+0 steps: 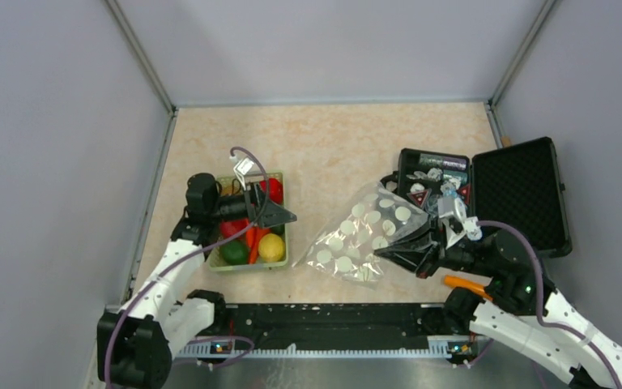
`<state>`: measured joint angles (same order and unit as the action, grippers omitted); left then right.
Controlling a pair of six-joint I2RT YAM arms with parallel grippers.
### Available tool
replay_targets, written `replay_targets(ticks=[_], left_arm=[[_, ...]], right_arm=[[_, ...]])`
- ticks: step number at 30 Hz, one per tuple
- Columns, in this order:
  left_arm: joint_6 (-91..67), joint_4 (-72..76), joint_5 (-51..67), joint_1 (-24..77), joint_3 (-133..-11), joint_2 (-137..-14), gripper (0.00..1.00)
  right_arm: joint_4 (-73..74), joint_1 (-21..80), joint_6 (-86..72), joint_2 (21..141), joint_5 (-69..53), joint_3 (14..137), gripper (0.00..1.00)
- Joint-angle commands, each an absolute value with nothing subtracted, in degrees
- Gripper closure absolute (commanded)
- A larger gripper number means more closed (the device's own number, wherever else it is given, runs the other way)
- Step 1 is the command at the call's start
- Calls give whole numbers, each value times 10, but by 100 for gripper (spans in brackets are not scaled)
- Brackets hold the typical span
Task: Place the food in the zip-top bag and seal the zipper
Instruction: Place the zipper food storage bag at the center of the board.
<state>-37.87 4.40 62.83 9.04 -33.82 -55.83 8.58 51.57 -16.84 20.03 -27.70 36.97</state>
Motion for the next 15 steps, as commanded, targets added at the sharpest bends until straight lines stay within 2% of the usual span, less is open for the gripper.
replay_targets(ticks=[1,5,10,15], left_arm=[[-502,209,648,123,-290,-538,1],[-593,340,630,159,-265,-537,1],[-586,335,622,176,-276,-535,1],[-655,421,631,188,-276,-553,1]], right_arm=[[45,513,-137,223,-246,417,100],[38,514,-124,242,-249,431,100],[5,514,-119,244,-266,435,100],[-37,514,-128,247,-272,423,100]])
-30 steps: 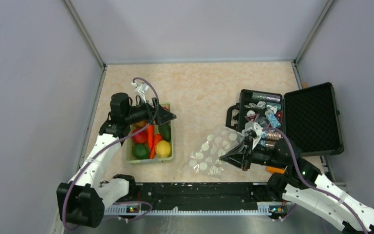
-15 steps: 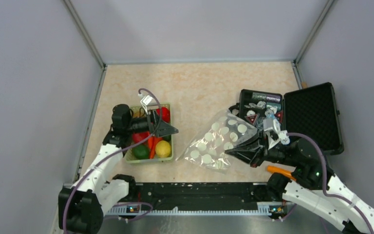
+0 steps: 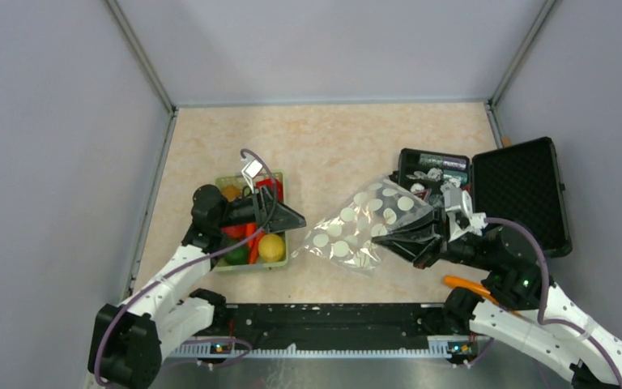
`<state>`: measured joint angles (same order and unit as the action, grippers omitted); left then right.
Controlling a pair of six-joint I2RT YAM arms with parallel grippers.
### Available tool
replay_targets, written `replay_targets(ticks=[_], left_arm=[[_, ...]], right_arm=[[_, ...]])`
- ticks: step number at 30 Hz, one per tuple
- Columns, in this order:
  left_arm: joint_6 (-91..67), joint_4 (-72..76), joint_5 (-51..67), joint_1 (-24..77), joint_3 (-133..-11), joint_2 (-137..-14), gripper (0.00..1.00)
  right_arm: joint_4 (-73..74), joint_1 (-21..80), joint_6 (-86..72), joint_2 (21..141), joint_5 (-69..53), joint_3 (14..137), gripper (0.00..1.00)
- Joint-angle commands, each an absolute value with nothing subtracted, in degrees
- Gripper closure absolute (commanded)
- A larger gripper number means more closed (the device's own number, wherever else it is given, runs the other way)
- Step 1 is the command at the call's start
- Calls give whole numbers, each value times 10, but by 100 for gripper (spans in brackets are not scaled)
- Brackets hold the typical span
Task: Place the food in the zip-top bag and seal the zipper
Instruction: Place the zipper food storage bag at the center of the board.
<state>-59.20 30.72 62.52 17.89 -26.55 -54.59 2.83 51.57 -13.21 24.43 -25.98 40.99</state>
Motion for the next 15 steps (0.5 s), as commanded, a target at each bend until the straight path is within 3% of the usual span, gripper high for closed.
replay_targets(ticks=[1,15], left_arm=[[-668,442,634,191,-275,-557,1],[-755,519,648,210,-289,-598,1]], right_arm=[[-43,514,-130,248,-276,420,100],[-55,514,-77,261,-323,430,100]])
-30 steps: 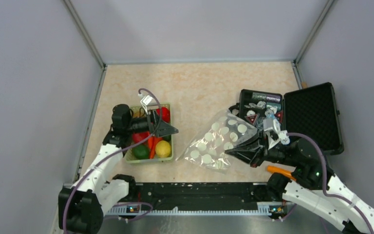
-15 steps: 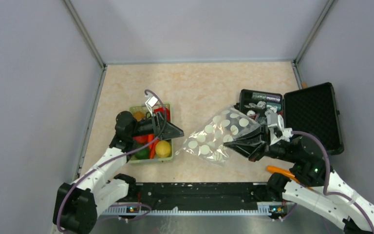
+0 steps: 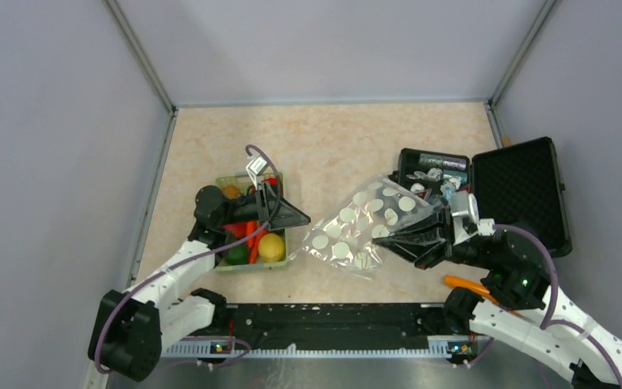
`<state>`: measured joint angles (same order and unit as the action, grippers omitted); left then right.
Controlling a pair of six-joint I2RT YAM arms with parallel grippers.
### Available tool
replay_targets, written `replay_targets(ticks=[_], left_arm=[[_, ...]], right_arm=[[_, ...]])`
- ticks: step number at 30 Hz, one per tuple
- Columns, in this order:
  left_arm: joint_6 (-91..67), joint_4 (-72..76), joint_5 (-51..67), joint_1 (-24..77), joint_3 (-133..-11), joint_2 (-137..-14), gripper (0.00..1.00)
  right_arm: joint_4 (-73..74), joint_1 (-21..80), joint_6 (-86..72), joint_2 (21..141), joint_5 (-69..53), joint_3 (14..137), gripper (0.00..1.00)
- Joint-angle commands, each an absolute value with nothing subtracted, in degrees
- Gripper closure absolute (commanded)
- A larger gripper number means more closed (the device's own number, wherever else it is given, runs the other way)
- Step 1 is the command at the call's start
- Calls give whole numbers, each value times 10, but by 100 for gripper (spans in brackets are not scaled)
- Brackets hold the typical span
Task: Place the food in the zip-top bag and seal the zipper
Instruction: Place the zipper food storage bag at the center of the board.
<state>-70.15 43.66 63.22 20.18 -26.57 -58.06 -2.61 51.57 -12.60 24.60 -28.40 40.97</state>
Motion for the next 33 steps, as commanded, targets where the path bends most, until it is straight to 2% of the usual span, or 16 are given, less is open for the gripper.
replay_targets(ticks=[1,4,7,15,21,23,26,28,33], left_arm=[[-796,563,648,212,-285,-604,1],[-885,700,642,213,-277,-627,1],[-901,720,651,223,-283,-641,1],[-786,550,645,250,-292,-633,1],[-775,545,657,261,-312,-623,2],[-773,545,660,261,-315,-622,8],[-773,544,657,261,-319,-621,23],[-773,545,656,261,-322,-622,28],[-771,544,659,261,-336,-631,55]], right_arm=[[-39,514,-59,270,-331,441,100],[-5,513,-26,296,-358,468,100],[-30,514,-20,297,-361,461,100],[-67,514,-18,313,-371,467,100],[-74,513,-24,304,-355,432,100],[-74,514,-29,296,-349,419,100],[-62,513,-38,280,-335,397,100],[-65,514,-48,263,-324,377,100],[-74,514,-71,237,-296,345,100]])
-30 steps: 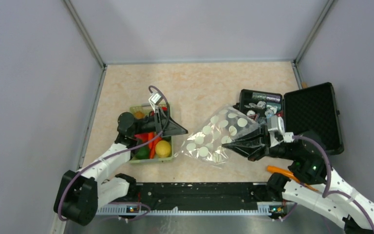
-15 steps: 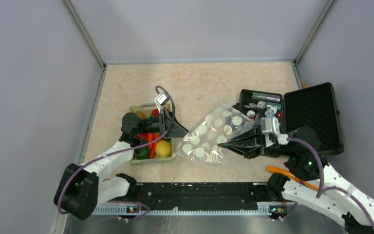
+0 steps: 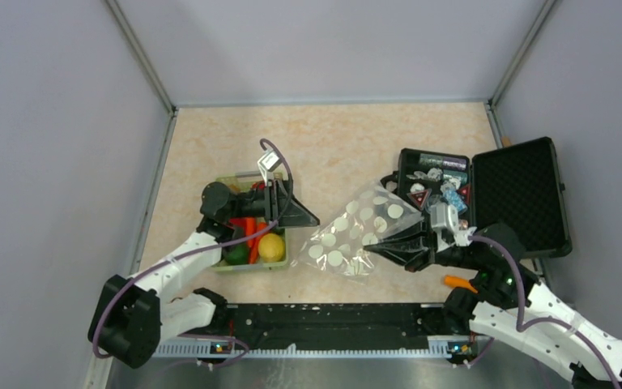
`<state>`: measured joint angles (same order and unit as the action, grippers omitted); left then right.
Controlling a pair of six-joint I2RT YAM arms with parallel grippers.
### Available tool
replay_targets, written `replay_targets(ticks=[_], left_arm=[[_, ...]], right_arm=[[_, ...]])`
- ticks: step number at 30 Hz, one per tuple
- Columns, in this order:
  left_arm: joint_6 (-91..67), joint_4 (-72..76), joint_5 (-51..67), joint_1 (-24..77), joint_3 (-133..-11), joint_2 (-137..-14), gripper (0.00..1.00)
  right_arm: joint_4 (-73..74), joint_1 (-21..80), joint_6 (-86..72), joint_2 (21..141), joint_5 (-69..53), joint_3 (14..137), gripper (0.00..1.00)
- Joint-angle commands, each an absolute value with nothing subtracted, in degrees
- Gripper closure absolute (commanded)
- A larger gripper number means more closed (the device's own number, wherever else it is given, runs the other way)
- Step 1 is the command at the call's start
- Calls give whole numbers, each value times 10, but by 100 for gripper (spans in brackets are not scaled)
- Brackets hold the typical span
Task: Place the food in the zip-top bag and seal the zipper
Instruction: Place the zipper food storage bag at the center of the board.
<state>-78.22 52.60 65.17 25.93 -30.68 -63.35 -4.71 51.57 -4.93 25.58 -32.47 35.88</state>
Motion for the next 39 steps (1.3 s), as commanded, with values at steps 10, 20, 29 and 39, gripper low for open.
replay_targets(ticks=[10,20,29,39], left_arm=[[-330,-82,513,260,-480,-587,22],[-277,-240,241,254,-492,-505,11],[-272,-239,228,254,-470,-499,9],[-251,-239,240,254,-480,-535,8]], right_arm=[[-4,510,-109,317,-136,339,100],[36,466,-38,459,-302,423,100],[215,383,-201,501,-188,443,99],[420,383,-401,404,65,408,65]])
